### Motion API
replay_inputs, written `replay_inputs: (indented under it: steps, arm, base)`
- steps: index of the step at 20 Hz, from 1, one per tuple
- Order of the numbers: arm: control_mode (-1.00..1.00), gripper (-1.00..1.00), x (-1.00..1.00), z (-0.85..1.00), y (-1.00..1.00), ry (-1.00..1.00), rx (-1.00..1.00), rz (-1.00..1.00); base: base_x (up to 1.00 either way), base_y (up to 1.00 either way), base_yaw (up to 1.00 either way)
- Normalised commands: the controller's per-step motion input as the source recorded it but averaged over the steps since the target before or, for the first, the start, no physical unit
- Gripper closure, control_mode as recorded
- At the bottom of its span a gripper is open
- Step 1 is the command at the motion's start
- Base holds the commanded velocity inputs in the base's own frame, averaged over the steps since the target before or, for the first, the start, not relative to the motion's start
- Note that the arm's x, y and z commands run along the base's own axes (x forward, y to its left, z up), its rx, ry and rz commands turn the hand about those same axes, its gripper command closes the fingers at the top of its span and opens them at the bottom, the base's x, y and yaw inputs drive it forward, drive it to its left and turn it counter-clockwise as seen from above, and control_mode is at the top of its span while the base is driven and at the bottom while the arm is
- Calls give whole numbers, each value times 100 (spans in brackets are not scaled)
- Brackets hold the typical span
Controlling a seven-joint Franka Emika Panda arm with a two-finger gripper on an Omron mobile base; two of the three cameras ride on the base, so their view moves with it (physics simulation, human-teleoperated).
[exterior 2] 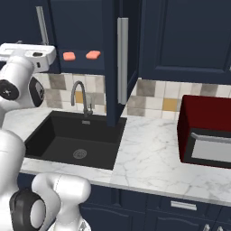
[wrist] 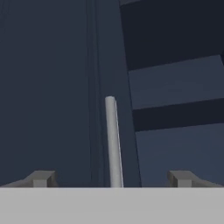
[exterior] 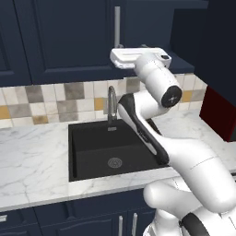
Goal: Pick up the bar soap and bar soap from the sink, and place them back in the cabinet, and close the cabinet doors.
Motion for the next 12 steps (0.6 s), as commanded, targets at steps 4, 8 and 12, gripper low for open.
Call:
replay_inputs:
  steps: [4,8,12]
  arm:
    - [-100,-100,-74,28,-17,0,0,0]
    - [-100,-100,-69,35,-18,0,0,0]
    - [-100,-100,-70,31,-17,1,0,0]
  base:
    - [0,0,0]
    - [0,0,0]
    - [0,0,0]
